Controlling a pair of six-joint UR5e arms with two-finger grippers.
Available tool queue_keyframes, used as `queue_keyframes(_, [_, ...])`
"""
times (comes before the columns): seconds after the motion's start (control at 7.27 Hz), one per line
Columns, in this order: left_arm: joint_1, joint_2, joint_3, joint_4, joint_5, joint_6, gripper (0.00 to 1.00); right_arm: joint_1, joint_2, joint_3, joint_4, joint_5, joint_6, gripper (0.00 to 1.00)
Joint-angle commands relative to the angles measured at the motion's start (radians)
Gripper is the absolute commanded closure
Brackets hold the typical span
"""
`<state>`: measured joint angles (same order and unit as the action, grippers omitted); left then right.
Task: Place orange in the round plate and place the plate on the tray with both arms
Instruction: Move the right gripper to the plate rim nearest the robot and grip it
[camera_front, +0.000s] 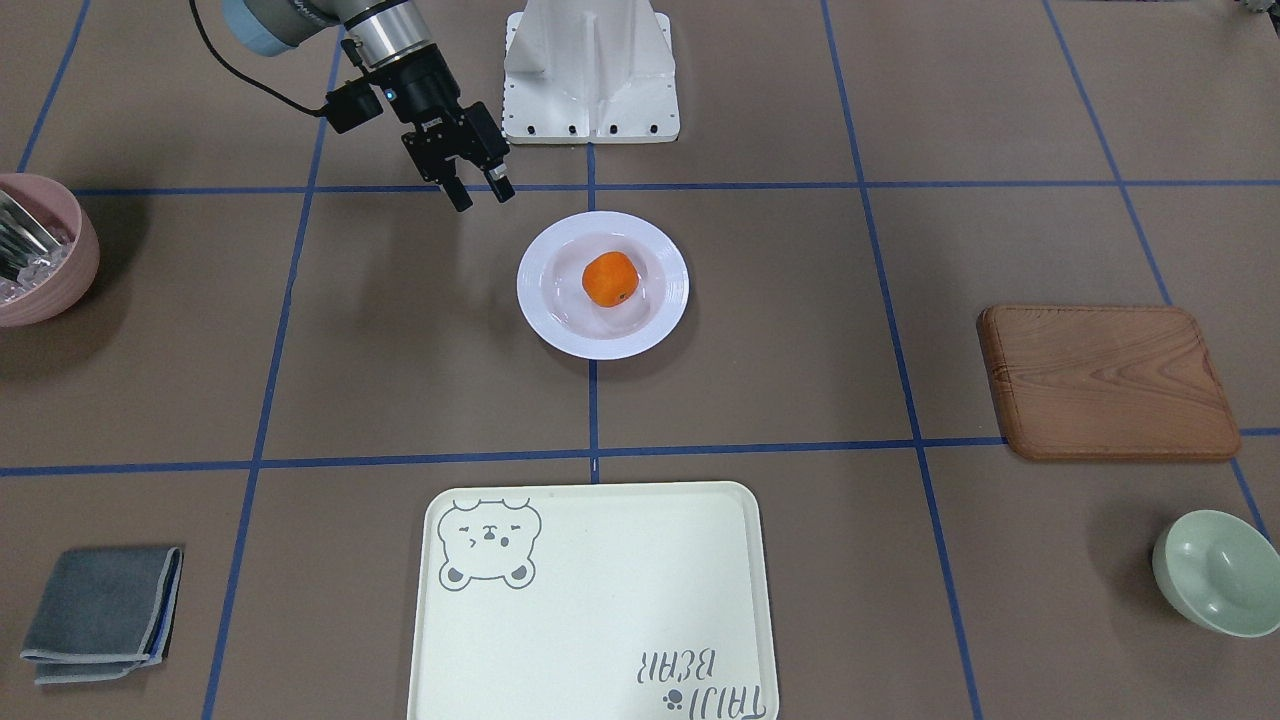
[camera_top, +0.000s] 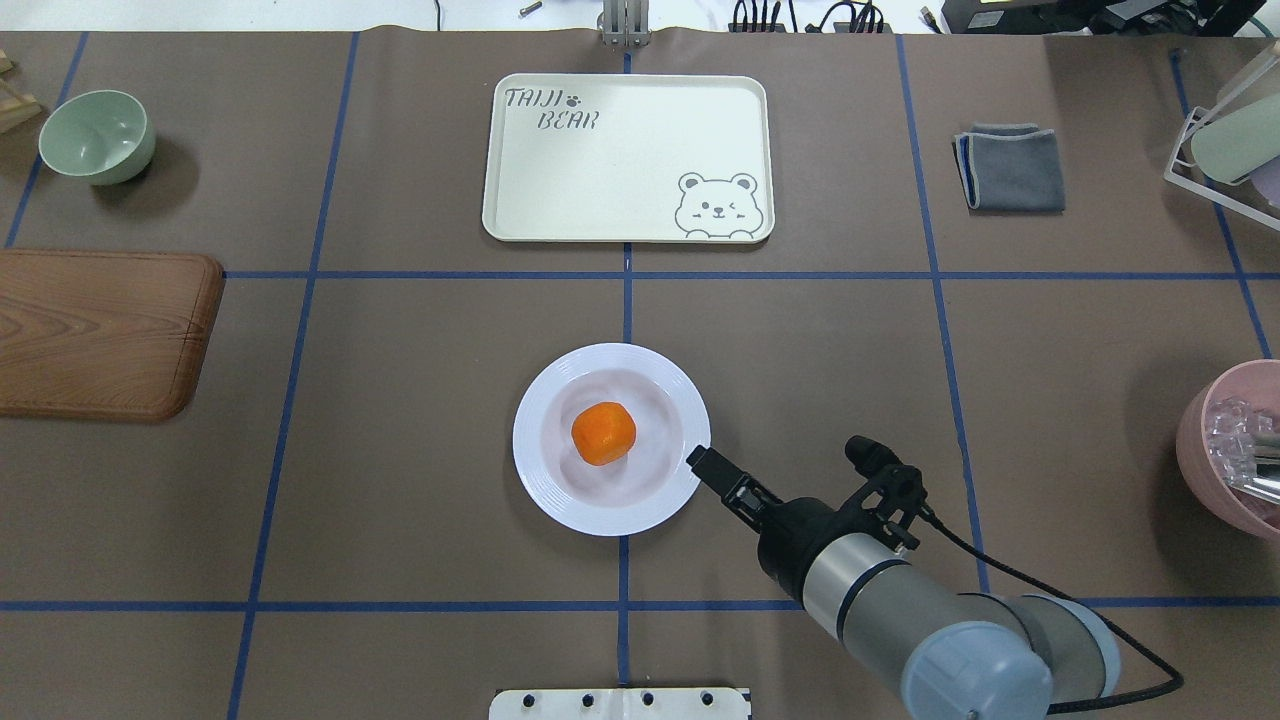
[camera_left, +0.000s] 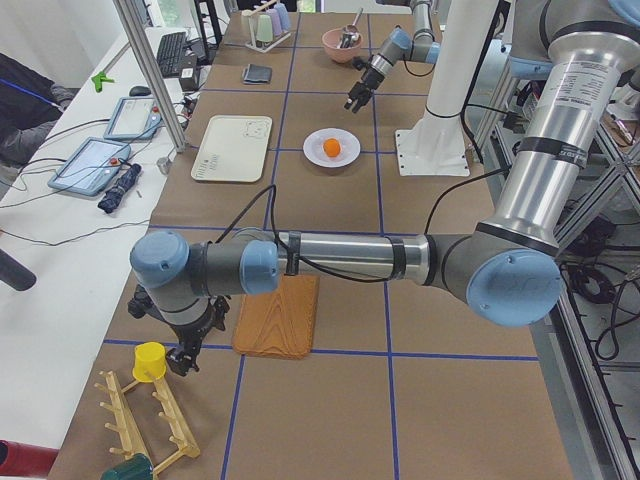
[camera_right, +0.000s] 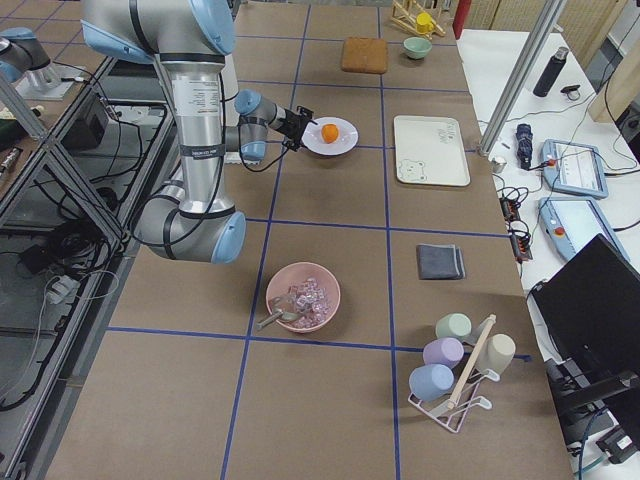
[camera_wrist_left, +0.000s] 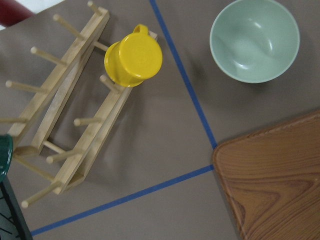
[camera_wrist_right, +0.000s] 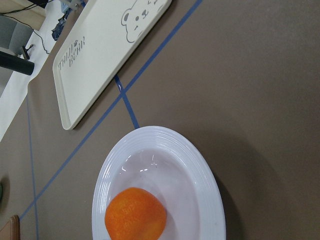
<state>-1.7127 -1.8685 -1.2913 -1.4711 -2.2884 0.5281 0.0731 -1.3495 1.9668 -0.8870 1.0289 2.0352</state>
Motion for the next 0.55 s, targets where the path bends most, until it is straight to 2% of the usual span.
queue_keyframes(0.0, [-0.03, 0.055, 0.001, -0.003, -0.002, 0.05, 0.01, -0.029, 0.038, -0.078, -0.001, -0.013, 0.01, 0.07])
queue_keyframes(0.28, [-0.031, 0.061, 0.0, -0.003, -0.002, 0.05, 0.01, -0.013, 0.038, -0.112, -0.01, 0.003, -0.012, 0.1])
queue_keyframes(0.41, [-0.031, 0.074, 0.0, -0.003, -0.002, 0.047, 0.01, -0.012, 0.047, -0.136, -0.012, 0.007, -0.015, 0.14])
